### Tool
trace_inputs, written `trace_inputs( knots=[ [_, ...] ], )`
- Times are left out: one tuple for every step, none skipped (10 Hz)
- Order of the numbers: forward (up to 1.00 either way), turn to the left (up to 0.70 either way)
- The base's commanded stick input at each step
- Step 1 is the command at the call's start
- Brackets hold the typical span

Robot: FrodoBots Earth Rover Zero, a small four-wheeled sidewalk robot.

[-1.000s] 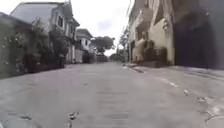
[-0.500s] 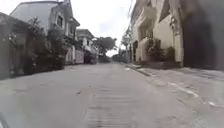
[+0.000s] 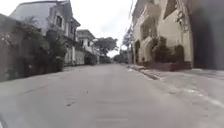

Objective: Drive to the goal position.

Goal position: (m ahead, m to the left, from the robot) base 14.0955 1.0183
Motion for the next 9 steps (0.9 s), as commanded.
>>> trace_inputs(
  knots=[
    [1.0, 0.0],
    [1.0, 0.0],
    [1.0, 0.0],
    [1.0, 0.0],
    [1.0, 0.0],
    [1.0, 0.0],
    [1.0, 0.0],
    [0.95, 0.0],
    [0.0, 0.0]
  ],
)
